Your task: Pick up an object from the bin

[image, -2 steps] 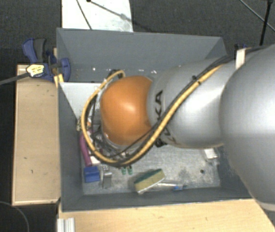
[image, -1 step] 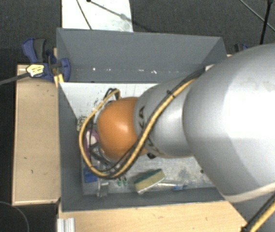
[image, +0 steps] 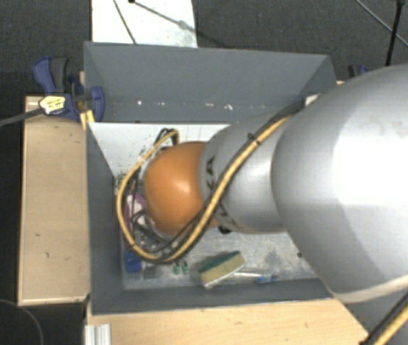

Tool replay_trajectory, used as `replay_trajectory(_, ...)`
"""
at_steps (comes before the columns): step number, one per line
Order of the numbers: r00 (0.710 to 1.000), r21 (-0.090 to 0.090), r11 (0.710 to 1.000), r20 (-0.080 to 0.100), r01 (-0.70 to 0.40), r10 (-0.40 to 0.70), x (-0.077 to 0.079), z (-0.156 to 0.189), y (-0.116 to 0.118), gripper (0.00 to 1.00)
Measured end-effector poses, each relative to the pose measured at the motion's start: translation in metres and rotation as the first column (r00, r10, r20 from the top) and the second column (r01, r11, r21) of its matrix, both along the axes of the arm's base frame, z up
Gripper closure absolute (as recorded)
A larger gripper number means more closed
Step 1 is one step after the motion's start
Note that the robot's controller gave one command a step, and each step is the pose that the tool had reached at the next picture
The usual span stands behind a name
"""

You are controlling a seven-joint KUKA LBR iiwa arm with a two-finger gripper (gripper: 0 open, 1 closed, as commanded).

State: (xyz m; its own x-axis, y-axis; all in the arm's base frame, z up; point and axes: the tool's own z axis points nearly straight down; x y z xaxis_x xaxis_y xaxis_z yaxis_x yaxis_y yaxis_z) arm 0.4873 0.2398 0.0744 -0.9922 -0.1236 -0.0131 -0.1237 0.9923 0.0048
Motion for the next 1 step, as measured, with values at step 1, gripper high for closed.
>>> replay_trajectory(1,1.0,-0.002,1.0,-0.003,0.017,-0.017,0.0004,0.1369,-0.0134,1.0)
